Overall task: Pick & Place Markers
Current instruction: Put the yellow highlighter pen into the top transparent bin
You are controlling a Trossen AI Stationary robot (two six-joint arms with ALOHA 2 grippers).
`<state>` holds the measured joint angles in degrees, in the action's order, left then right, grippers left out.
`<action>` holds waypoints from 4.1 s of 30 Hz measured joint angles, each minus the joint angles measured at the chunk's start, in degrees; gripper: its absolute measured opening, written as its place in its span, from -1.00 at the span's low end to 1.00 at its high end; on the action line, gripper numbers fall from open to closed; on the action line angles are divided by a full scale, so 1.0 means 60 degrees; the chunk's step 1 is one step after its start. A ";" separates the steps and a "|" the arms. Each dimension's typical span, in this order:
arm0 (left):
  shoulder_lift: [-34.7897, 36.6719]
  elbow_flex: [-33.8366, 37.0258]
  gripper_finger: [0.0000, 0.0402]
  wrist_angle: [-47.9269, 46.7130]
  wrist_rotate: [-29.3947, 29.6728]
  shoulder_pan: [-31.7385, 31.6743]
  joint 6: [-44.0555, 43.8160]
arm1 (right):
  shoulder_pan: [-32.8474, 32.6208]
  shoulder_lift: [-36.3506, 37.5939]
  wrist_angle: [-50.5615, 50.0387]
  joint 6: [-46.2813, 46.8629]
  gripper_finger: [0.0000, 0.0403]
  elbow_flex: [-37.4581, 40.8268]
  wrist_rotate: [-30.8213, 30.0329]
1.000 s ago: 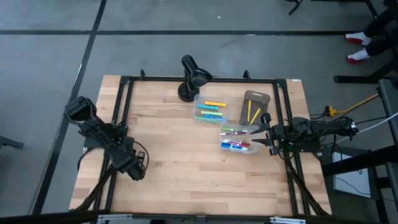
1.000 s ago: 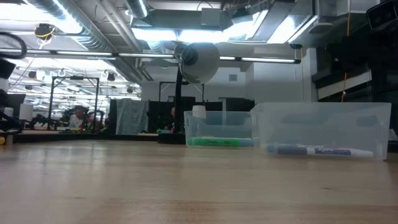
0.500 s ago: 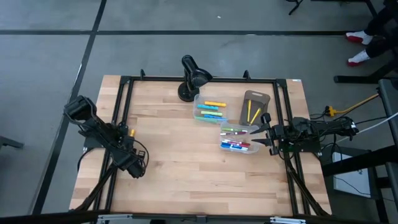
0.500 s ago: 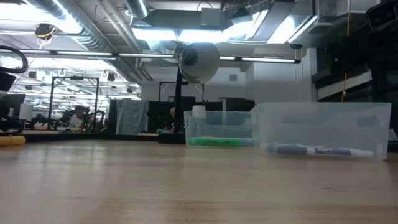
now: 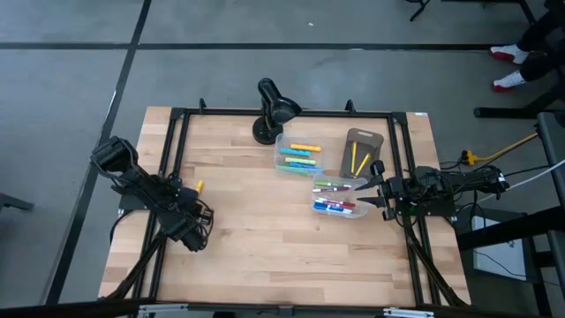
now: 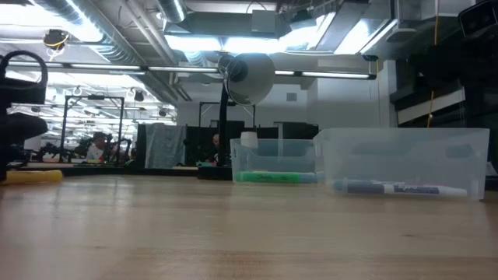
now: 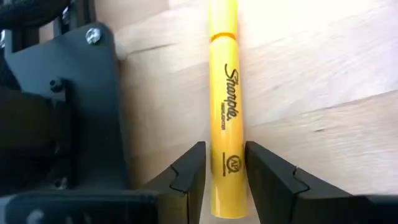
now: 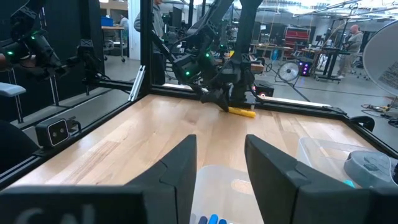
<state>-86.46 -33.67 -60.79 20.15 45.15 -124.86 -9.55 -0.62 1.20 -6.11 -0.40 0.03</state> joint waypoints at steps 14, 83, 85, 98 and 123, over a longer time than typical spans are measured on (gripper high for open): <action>0.0025 -0.0005 -0.64 0.0694 0.0056 -0.0605 0.1355 | -0.0001 0.0000 0.0002 0.0000 -0.33 0.0000 0.0000; 0.0015 -0.0015 -0.69 1.6746 0.0822 -0.5701 1.8605 | 0.0000 0.0000 -0.0001 0.0000 -0.33 0.0004 0.0000; 0.0015 -0.0015 -0.69 1.6787 0.0512 -0.5945 1.8622 | -0.0001 0.0000 -0.0002 0.0000 -0.33 0.0004 0.0000; 0.0015 -0.0022 -0.69 1.7384 -0.0148 -0.6234 1.9617 | 0.0000 0.0000 -0.0002 0.0000 -0.33 0.0004 0.0000; 0.0015 -0.0417 -0.69 1.7243 -0.0234 -0.6290 1.9427 | 0.0001 0.0000 0.0002 0.0000 -0.33 0.0004 0.0000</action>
<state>-86.37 -36.17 42.67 18.74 7.41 -8.30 -9.55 -0.62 1.21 -6.11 -0.38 0.03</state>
